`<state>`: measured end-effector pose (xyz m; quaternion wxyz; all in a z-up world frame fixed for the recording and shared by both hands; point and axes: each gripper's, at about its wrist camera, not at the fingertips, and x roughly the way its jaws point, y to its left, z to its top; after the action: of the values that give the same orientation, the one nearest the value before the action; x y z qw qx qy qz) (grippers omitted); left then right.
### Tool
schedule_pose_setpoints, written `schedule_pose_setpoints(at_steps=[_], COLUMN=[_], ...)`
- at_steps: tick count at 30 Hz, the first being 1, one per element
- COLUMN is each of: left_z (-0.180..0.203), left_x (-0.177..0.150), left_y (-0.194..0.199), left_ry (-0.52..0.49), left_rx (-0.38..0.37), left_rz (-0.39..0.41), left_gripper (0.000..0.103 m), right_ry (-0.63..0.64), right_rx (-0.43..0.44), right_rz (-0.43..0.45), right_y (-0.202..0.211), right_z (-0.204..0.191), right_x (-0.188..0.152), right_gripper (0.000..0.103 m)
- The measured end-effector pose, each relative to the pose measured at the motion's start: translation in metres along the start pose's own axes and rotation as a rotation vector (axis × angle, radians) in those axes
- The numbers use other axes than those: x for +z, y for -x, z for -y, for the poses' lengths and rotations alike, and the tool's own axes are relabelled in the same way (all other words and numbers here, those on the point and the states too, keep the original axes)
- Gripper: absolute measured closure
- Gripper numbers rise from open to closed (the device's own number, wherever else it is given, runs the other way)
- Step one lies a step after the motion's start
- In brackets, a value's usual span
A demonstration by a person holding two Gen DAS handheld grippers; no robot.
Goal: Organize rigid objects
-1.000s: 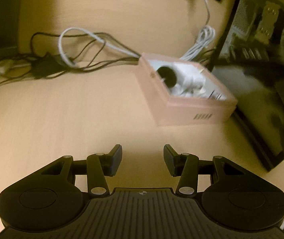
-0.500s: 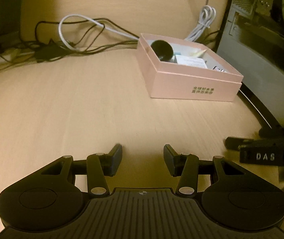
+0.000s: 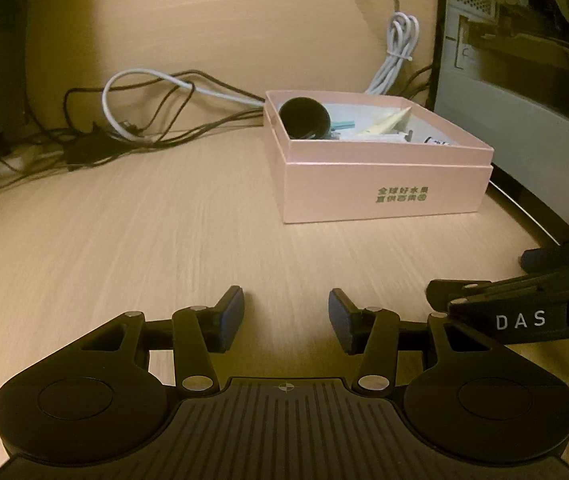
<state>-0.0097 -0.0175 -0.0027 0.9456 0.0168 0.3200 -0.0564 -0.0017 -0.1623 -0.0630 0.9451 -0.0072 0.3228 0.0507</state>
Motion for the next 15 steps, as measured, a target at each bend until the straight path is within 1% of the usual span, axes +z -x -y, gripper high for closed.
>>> schedule_pose_setpoints(at_steps=[9,15], left_z=[-0.0016,-0.0047], left_x=[0.0021,0.0038], left_y=[-0.0027,-0.0042], left_ry=[0.001,0.002], left_rx=[0.01,0.013], left_rz=[0.0,0.0], left_gripper=[0.051,0.053], right_ry=[-0.031,-0.035], right_rx=[-0.03,-0.033], right_rz=[0.077,0.078], right_y=[0.0005,0.0004], right_z=[-0.0016,-0.0015], right_x=[-0.0092,-0.0088], right_gripper=[0.0,0.0])
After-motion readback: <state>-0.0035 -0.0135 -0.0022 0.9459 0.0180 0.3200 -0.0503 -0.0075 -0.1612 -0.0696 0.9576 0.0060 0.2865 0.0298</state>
